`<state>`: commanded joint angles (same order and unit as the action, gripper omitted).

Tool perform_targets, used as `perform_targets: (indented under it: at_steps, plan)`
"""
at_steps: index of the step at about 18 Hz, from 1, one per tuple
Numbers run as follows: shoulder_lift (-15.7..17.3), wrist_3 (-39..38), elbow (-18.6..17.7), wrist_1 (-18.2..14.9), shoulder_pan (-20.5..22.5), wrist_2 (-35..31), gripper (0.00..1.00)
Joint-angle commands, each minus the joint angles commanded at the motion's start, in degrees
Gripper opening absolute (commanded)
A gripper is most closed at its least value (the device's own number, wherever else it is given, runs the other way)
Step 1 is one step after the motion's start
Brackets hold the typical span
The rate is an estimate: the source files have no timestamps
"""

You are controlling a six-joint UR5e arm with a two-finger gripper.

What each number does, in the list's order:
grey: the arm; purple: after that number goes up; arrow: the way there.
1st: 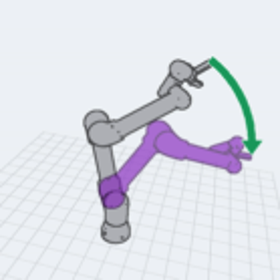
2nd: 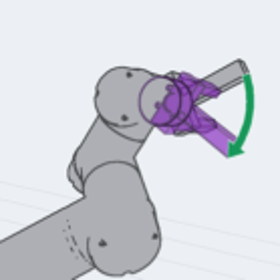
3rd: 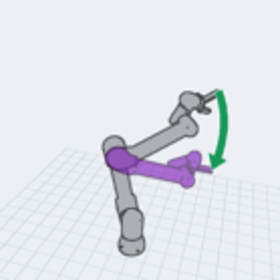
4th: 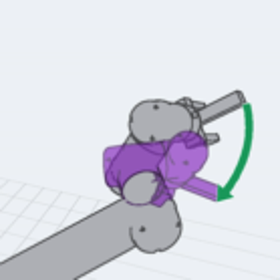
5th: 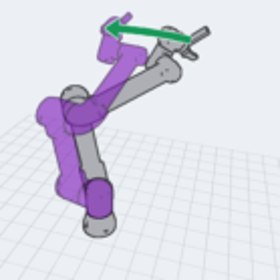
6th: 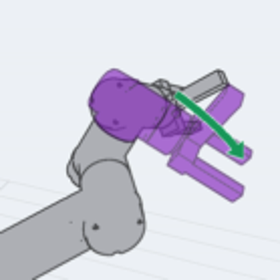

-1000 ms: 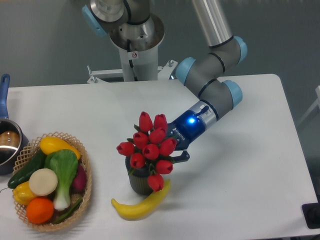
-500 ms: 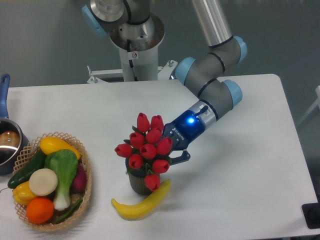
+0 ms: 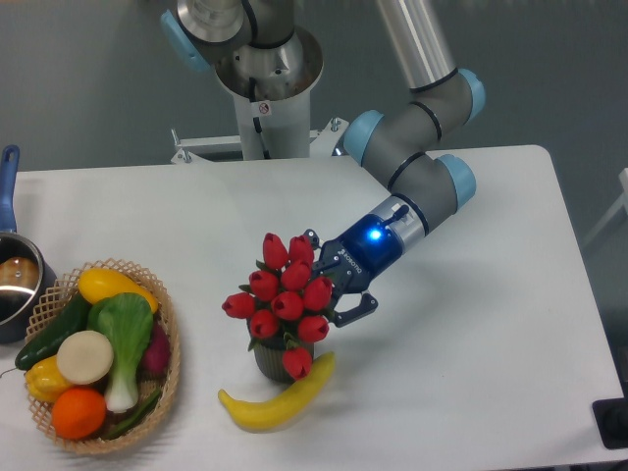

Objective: Insert the flowers into the vase

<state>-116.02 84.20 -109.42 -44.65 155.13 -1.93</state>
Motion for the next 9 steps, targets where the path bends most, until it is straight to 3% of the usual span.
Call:
perform_targets:
  at_steps: [5, 9]
  plan:
    - [1.75, 0.00, -1.14, -0.09, 0.79, -0.79, 1.00]
    - [6.06, -0.26, -2.72, -0.26, 2.46, -11.31, 1.00]
